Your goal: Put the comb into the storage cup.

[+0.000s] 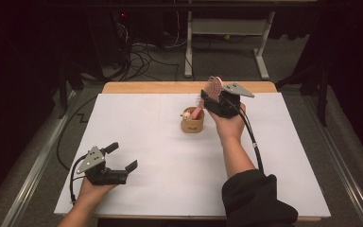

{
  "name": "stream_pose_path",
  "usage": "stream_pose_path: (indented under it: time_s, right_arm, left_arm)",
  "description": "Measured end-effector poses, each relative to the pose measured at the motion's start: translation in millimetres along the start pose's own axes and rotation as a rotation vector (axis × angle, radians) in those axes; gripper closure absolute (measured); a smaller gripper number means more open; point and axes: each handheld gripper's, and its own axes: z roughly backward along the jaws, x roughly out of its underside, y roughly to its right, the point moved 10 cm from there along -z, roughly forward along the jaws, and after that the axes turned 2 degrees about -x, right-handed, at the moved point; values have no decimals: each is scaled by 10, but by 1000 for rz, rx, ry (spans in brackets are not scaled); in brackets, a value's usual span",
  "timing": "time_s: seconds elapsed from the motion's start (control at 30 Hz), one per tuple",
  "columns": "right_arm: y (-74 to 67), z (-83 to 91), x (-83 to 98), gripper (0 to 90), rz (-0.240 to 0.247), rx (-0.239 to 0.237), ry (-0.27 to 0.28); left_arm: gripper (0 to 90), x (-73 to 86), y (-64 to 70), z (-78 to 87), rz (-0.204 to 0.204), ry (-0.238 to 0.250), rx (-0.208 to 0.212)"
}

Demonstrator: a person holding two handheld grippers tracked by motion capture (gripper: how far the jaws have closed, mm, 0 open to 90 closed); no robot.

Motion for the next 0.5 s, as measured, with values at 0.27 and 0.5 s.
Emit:
stream_pose_path:
  time_s: [0.27, 0.5]
  right_arm:
    - [79, 16, 54, 393, -15, 8, -8]
    - [135, 24, 98, 378, -24, 10, -18]
  left_arm:
    - [0, 3, -2, -2, -2, -2, -1]
    - [0, 7, -3, -2, -3, -4, -1]
